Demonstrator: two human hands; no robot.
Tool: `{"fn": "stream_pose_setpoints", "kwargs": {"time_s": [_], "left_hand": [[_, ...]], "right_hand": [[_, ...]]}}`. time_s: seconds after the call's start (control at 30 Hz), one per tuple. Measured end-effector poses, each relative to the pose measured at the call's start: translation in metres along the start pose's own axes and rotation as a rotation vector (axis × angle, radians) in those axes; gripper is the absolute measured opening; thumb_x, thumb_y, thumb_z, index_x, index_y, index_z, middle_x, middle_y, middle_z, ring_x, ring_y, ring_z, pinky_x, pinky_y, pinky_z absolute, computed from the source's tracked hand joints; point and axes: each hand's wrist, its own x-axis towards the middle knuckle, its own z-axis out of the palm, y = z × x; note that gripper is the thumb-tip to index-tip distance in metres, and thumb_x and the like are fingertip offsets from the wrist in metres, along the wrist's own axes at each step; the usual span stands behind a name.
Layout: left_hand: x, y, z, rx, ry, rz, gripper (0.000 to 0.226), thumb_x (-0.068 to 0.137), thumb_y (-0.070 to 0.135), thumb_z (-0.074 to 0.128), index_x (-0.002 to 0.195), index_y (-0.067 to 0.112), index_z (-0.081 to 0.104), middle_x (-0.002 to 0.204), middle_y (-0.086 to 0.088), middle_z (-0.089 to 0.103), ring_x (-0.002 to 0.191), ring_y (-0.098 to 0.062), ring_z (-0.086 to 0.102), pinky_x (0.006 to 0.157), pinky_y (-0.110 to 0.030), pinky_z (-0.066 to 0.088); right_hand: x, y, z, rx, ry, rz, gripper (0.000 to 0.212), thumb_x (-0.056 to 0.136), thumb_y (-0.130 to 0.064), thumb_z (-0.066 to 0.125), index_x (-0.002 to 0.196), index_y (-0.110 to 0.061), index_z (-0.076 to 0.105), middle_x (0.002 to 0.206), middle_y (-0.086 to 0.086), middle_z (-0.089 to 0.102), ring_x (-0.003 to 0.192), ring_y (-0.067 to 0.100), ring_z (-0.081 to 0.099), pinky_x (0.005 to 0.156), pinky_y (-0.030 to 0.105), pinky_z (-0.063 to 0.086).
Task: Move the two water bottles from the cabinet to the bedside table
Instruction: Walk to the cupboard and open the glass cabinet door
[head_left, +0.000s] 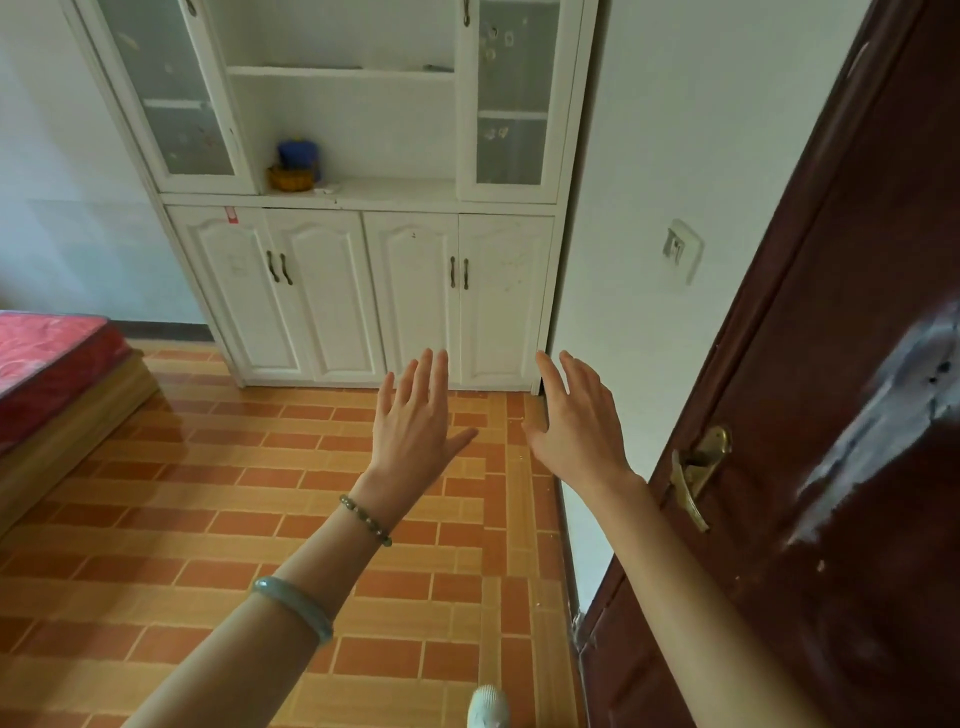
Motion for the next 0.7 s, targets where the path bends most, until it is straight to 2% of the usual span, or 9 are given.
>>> {"fn": "stream_pose_setpoints", "kwargs": {"time_s": [0.3, 0.5, 0.7], "left_hand": [[0.136, -0.048, 0.07, 0.041, -0.051, -0.025, 0.094, 0.082, 0.058, 0.049, 0.146, 0.009, -0.001, 0.155, -0.012, 0.009, 0.142, -0.026, 0.009, 0.116, -0.044, 0.007], [0.233, -0.067, 0.11, 0.056, -0.064, -0.022, 0.094, 0.083, 0.059, 0.048, 0.146, 0.01, -0.002, 0.155, -0.01, 0.008, 0.142, -0.026, 0.009, 0.114, -0.043, 0.003], [0.3, -0.084, 0.141, 0.032, -0.075, -0.044, 0.093, 0.084, 0.058, 0.046, 0.146, 0.01, -0.003, 0.155, -0.011, 0.006, 0.142, -0.026, 0.007, 0.116, -0.044, 0.006]], "right_hand": [[0.144, 0.021, 0.067, 0.021, 0.021, 0.028, 0.077, 0.081, -0.022, 0.07, 0.143, -0.015, 0.027, 0.149, 0.016, 0.031, 0.137, 0.033, 0.028, 0.109, 0.041, 0.028], [0.245, 0.046, 0.098, 0.037, 0.005, 0.015, 0.074, 0.085, -0.03, 0.064, 0.145, -0.017, 0.023, 0.152, 0.014, 0.025, 0.139, 0.032, 0.023, 0.111, 0.043, 0.025], [0.317, 0.064, 0.125, 0.032, -0.015, 0.014, 0.076, 0.085, -0.031, 0.064, 0.145, -0.015, 0.02, 0.152, 0.015, 0.023, 0.14, 0.031, 0.021, 0.112, 0.042, 0.023]]}}
